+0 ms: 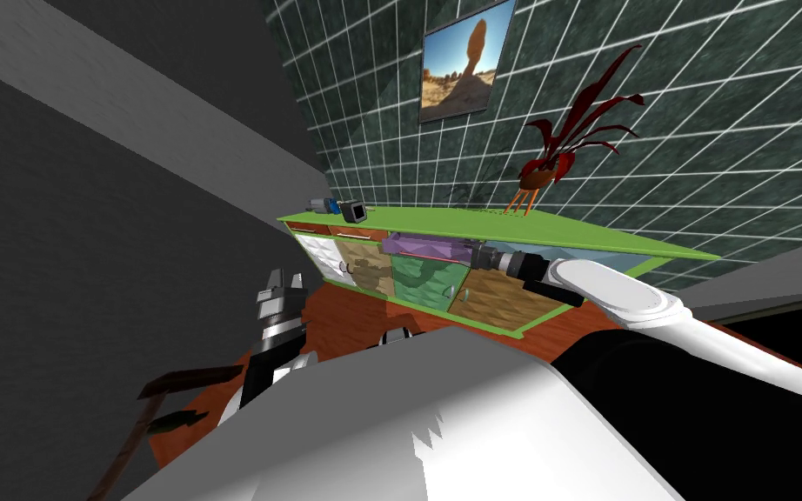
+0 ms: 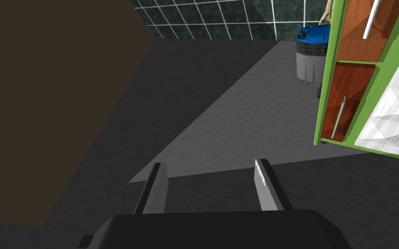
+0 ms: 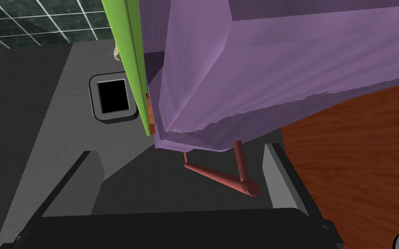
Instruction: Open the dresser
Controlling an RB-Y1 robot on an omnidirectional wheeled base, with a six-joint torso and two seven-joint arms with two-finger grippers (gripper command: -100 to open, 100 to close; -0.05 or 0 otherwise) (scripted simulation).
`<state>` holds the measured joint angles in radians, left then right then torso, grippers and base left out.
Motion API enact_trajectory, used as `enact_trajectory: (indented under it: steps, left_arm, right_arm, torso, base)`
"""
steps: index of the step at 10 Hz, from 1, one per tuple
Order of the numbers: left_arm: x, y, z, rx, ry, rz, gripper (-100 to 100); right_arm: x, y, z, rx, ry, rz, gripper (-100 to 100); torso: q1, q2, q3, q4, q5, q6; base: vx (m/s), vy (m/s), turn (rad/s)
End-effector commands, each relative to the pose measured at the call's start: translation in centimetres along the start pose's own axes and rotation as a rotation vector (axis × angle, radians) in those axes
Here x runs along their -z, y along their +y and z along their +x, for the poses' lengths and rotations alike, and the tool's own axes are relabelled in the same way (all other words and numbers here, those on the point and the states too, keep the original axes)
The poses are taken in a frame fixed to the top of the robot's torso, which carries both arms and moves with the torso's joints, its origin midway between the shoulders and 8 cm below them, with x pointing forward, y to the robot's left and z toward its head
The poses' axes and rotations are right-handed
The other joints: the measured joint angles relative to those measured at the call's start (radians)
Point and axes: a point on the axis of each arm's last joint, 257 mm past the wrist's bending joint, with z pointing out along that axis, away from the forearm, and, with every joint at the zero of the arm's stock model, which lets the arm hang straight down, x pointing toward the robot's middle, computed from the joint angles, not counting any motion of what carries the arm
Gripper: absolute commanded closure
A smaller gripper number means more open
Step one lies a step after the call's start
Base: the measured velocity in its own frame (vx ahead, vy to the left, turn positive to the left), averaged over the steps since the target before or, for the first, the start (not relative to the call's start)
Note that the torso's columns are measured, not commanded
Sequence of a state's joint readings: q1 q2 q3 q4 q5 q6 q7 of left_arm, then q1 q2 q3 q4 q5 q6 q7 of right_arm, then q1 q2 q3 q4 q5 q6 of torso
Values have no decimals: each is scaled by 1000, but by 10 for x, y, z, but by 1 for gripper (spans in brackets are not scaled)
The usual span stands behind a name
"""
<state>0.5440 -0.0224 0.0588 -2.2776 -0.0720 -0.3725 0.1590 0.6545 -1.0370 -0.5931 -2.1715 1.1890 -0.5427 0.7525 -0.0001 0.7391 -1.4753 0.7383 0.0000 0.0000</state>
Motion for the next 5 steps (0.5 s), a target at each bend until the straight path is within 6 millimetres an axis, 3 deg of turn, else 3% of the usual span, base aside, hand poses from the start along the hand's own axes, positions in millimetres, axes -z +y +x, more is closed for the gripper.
enact_trajectory:
  steps: [1, 2, 5]
  left_arm:
    - [0, 0, 0, 0, 0, 0, 0]
    - [0, 0, 0, 0, 0, 0, 0]
    - [0, 0, 0, 0, 0, 0, 0]
  right_arm:
    - [2, -7, -1, 2, -6, 0, -100]
    - [2, -8, -1, 0, -7, -1, 0]
    - [2, -8, -1, 0, -7, -1, 0]
  torso:
    - [0, 1, 1, 0, 0, 0]
    - [-1, 1, 0, 0, 0, 0]
    - [0, -1, -1, 0, 0, 0]
  base:
    - [6, 8, -11]
    - [0, 0, 0]
    - [0, 0, 0]
